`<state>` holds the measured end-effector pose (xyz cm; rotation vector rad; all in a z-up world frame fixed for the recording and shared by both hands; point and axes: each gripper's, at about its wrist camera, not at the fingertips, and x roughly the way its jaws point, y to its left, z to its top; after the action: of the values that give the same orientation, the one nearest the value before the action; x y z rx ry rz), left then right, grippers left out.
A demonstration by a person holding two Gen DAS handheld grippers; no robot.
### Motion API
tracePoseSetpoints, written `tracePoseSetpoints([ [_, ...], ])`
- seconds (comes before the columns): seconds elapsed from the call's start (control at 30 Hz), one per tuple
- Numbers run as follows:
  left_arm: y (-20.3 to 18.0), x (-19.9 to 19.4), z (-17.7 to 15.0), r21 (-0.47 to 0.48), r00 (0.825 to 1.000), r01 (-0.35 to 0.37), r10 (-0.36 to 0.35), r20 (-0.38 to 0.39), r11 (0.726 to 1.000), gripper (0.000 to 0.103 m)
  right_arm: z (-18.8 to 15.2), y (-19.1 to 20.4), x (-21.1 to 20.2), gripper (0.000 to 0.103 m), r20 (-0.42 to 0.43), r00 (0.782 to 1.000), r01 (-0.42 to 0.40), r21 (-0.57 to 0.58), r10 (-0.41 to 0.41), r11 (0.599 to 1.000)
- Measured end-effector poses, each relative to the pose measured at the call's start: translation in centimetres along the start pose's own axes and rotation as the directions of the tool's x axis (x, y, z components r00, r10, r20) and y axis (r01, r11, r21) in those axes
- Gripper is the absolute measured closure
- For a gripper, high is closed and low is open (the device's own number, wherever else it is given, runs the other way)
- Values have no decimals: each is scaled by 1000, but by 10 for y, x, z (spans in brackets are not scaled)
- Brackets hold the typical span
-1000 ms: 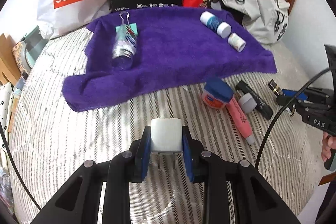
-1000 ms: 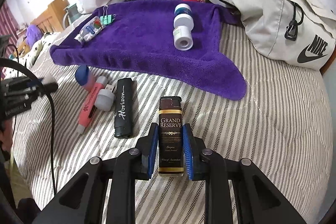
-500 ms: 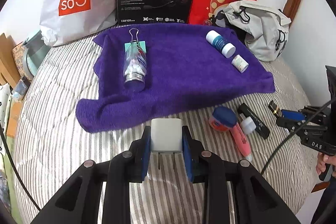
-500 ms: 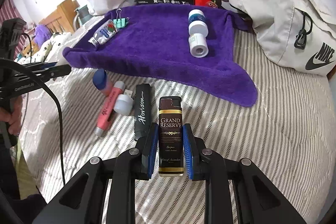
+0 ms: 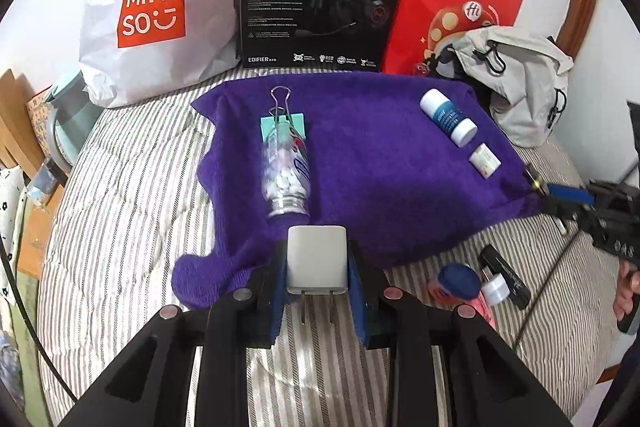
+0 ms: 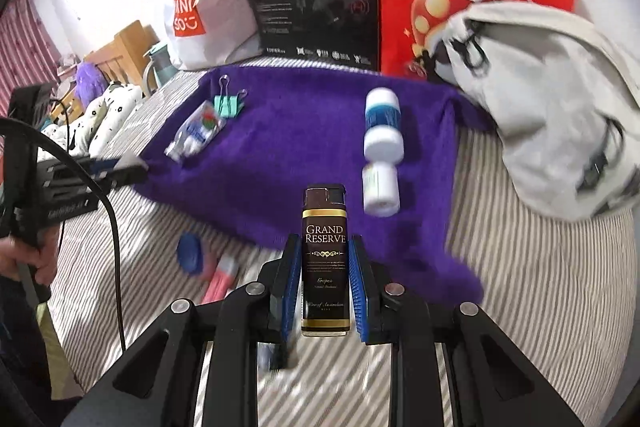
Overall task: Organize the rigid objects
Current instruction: 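Set the plug cube by the pill bottle while the right tool sets the box by the jar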
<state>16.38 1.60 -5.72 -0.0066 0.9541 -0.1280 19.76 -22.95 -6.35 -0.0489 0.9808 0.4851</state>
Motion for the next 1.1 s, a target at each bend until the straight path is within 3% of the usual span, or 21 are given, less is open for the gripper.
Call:
tracePoseSetpoints([
  [0.2,5,10,4,-11,1000,6,-6,-14,1000,77,29,0,39,80,-51,999,-5,-26,4,1000],
  [0.37,11,15,7,-18,1000,3,-3,-20,1000,77,33,4,73,80,-113,993,38,-64,-45,997],
  [0.83,18,18,9,-33,1000,13,-14,-19,999,77,31,8,89,78,-134,989,52,-122,-68,991],
  [0.97,19,21,12,-37,1000,14,-15,-23,999,77,29,4,86,64,-149,989,-2,-95,-12,996],
  [1.1,16,25,16,-20,999,12,-13,-30,1000,77,26,4,77,62,-151,988,9,-94,-23,996],
])
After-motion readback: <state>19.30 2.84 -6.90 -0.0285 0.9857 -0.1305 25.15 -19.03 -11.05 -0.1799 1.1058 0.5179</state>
